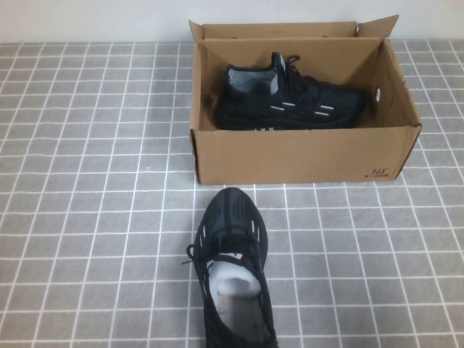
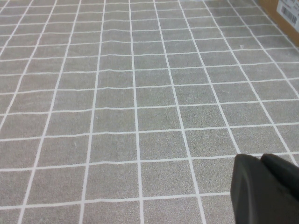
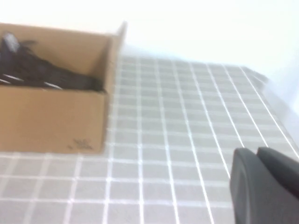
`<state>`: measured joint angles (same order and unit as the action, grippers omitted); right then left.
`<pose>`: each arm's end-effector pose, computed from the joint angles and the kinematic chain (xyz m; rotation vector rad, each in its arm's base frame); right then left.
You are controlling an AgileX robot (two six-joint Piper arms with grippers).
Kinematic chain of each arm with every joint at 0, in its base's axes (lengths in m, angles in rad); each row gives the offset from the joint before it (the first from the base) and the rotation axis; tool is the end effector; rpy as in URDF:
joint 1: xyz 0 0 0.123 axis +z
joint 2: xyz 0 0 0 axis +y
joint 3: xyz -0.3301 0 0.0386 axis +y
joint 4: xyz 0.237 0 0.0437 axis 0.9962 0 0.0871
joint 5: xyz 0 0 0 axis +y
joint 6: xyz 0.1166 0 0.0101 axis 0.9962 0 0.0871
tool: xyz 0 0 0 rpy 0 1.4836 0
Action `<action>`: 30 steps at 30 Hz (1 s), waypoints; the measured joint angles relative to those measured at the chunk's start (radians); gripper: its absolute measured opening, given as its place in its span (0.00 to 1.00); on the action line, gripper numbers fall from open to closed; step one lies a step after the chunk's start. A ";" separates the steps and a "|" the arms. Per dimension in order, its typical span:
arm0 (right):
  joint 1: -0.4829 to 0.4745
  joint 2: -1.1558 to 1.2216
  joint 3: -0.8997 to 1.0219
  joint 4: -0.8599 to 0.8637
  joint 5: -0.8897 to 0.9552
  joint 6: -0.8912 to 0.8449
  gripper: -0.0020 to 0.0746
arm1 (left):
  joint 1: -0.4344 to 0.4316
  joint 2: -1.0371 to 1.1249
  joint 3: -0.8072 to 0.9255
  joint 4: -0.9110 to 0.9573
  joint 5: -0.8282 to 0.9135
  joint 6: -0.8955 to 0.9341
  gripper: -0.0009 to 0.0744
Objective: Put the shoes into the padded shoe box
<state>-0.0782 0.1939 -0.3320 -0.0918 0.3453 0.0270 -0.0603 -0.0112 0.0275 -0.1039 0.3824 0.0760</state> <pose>0.0280 -0.0058 0.2865 0.0392 1.6906 -0.1294 0.0182 -0.0056 0.1620 0.0641 1.8801 -0.0918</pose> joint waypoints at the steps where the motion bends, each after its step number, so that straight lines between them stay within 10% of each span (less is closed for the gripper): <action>1: -0.021 -0.026 0.039 -0.004 -0.002 0.000 0.02 | 0.000 0.000 0.000 0.000 0.000 0.000 0.01; 30: -0.196 -0.233 0.360 -0.010 -0.012 0.000 0.02 | 0.000 0.000 0.000 0.000 0.000 0.000 0.01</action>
<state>-0.2747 -0.0392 0.0279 -0.1015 0.3336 0.0270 -0.0603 -0.0112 0.0275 -0.1039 0.3824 0.0760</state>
